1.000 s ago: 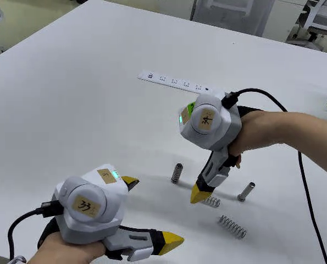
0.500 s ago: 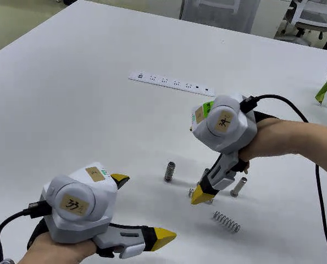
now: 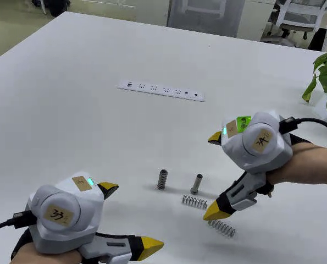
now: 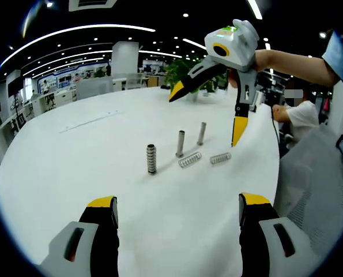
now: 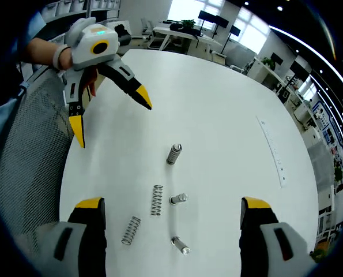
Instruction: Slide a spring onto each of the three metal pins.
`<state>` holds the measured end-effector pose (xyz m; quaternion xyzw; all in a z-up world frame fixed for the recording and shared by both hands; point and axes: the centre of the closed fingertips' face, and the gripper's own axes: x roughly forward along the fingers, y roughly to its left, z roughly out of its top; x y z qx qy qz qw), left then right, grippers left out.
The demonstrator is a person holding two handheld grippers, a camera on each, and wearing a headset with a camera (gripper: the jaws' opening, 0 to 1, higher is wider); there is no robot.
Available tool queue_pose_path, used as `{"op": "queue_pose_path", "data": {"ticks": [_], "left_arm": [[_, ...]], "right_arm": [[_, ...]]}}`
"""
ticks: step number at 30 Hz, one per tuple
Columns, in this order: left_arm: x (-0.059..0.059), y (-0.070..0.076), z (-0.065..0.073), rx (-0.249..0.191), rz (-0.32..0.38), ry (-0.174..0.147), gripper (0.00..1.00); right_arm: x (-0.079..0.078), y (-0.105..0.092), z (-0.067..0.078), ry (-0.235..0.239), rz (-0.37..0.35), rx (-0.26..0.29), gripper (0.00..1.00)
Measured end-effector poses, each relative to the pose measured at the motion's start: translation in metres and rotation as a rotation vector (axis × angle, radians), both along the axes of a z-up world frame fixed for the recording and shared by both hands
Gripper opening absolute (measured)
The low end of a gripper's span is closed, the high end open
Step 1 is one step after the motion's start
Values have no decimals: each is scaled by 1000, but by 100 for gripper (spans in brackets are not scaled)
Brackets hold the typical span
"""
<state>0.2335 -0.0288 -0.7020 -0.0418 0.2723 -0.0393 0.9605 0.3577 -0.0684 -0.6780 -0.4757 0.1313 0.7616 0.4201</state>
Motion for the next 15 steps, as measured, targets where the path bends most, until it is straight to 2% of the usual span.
{"op": "queue_pose_path", "data": {"ticks": [11,15], "left_arm": [[0,3,-1,33,-47,22,87],[2,6,1,38,-50,20,87]], "right_arm": [[17,-40,4,60,-156,46,99],[24,-55,5,99,-231,86,98]]}}
